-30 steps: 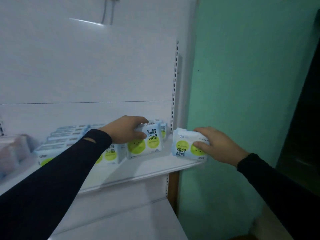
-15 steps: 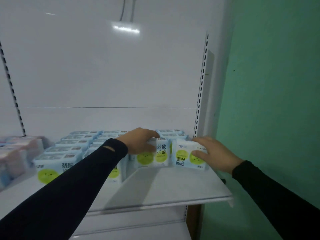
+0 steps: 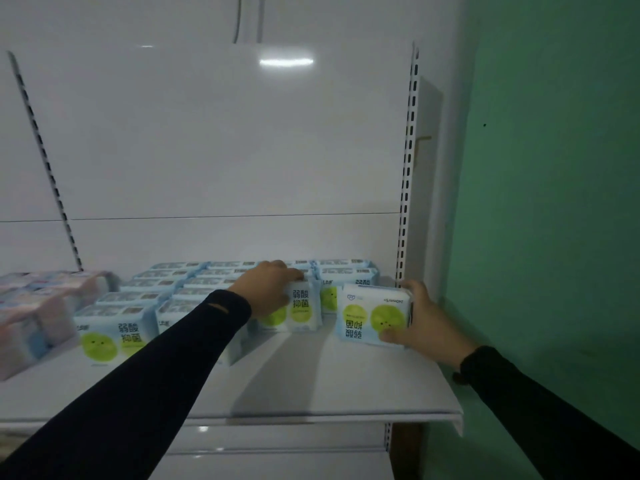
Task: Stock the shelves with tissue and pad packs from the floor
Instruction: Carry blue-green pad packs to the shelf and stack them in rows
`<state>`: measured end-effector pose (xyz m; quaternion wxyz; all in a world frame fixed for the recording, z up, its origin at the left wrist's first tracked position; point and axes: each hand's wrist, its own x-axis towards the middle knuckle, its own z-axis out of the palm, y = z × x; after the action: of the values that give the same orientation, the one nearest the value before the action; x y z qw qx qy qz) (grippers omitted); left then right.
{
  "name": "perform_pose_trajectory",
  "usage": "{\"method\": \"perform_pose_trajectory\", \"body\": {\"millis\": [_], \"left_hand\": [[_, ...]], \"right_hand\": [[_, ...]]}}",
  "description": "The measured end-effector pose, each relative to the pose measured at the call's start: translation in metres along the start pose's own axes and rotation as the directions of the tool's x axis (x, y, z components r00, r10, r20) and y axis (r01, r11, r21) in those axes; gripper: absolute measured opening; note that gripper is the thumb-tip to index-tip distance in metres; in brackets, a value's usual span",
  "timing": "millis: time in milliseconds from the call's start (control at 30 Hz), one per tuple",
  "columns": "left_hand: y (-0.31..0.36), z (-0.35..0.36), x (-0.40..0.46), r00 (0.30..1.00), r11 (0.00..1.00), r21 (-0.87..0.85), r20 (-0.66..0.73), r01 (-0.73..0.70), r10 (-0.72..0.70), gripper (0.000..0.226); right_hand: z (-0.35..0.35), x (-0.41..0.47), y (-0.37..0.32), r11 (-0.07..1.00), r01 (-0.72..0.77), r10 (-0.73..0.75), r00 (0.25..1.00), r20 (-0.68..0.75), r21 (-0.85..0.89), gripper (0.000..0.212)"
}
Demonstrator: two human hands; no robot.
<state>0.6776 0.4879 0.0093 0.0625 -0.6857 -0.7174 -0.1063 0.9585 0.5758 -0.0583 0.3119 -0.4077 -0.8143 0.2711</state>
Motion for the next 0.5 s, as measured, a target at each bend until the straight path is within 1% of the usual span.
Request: {"method": "perform_pose_trajectory", "body": {"millis": [33,100,167,200,300,400,500], "left_hand": [[0.0,0.001,-0.001,1.0,1.0,0.008,-0.002,0.003,-0.003,0.047],[0.001,0.003,-0.001,1.0,0.999,0.032,-0.01,0.002,-0.001,0.049],[0.0,0.004,-0.001,1.0,0.998,0.061,-0.019,0.005,-0.004,0.049],[0.0,0.005,-0.001,1.0,0.997,0.08,-0.023,0.008,-0.006,0.049],[-0.002,0.006,-0.001,0.999,0.992,0.123,-0.035,0.011,-0.006,0.048],[-0.004,0.005,-0.002,0.999,0.989,0.148,-0.041,0.016,-0.01,0.048],[-0.006,0.005,-0.003,0.999,0.985,0.172,-0.041,0.0,0.007,0.05]], "right_hand": [[0.002,-0.001,0.003,1.0,-0.013,0.013,1.0,0.008,-0.01,0.093],[-0.001,-0.002,0.005,1.0,-0.016,0.017,0.999,0.046,-0.026,0.08],[-0.011,0.001,-0.001,0.998,0.01,-0.006,0.998,0.061,-0.065,0.062],[-0.019,0.005,-0.006,0.996,0.028,-0.024,0.999,0.048,-0.085,0.057],[-0.041,0.017,-0.034,0.992,0.071,-0.072,0.997,-0.004,-0.102,0.051],[-0.037,0.023,-0.059,0.99,0.123,-0.121,0.992,0.024,-0.067,0.048],[-0.014,0.025,-0.066,0.987,0.151,-0.15,0.988,0.029,-0.049,0.06]]}}
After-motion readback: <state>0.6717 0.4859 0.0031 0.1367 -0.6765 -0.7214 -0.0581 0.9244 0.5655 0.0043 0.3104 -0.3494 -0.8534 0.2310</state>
